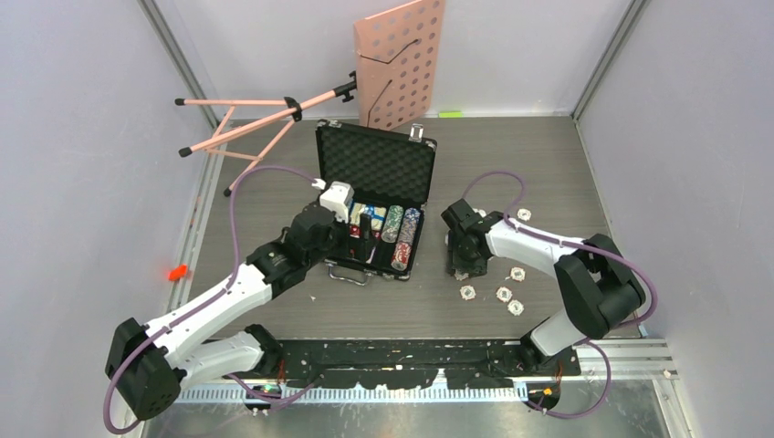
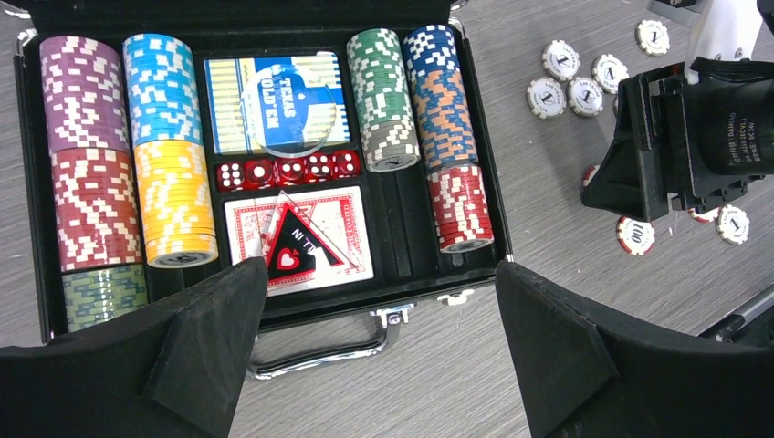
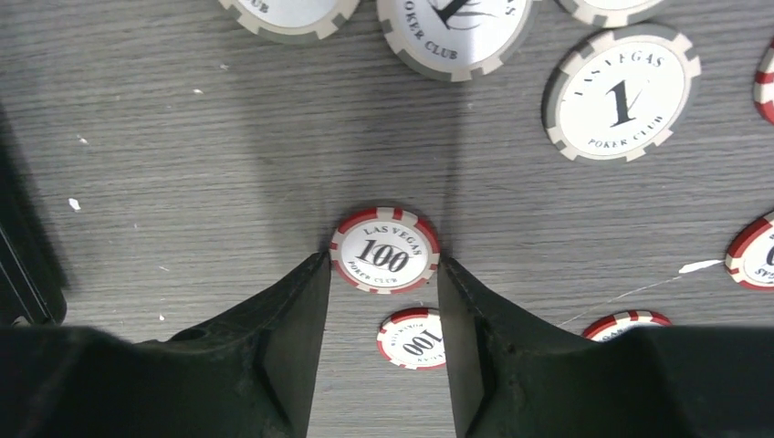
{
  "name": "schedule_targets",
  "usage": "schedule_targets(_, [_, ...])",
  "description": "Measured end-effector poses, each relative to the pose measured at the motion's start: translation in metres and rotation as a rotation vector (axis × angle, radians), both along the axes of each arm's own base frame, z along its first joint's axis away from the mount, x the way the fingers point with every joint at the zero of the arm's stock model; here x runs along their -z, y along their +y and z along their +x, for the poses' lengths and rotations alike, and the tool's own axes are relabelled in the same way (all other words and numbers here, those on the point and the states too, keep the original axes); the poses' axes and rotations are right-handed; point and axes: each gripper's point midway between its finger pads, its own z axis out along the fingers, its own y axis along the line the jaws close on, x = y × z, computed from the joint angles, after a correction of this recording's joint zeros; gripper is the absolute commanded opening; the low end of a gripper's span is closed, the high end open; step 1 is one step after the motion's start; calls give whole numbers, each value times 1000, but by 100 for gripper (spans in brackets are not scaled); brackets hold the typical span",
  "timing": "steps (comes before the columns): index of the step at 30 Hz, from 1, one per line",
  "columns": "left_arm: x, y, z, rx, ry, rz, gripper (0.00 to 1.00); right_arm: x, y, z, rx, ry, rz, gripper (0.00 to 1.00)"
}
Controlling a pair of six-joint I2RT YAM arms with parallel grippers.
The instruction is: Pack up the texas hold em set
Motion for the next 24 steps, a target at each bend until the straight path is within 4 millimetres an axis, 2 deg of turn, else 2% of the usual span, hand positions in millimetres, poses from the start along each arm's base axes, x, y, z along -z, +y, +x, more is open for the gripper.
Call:
schedule_targets(4, [1, 0, 0, -9, 11, -14, 100, 0, 2, 1, -5, 0, 2, 35])
schedule_targets(10, [2, -8, -3, 10, 34, -57, 100, -4, 3, 1, -6, -7, 7, 34])
schedule_targets(15, [9, -25, -6, 48, 92, -115, 100, -29, 7, 3, -29, -72, 64, 34])
schedule_targets(17, [16, -32, -8, 62, 137, -127, 100, -44, 11, 4, -45, -114, 104, 39])
schedule_targets(18, [20, -36, -9, 69, 165, -130, 100, -53, 13, 5, -53, -138, 129, 54])
schedule_targets(20, [25, -46, -7, 83, 216, -132, 100, -63, 13, 6, -54, -174, 149, 66])
schedule_targets(24, [20, -60, -4, 106, 249, -157, 100, -63, 2, 6, -37, -183, 98, 69])
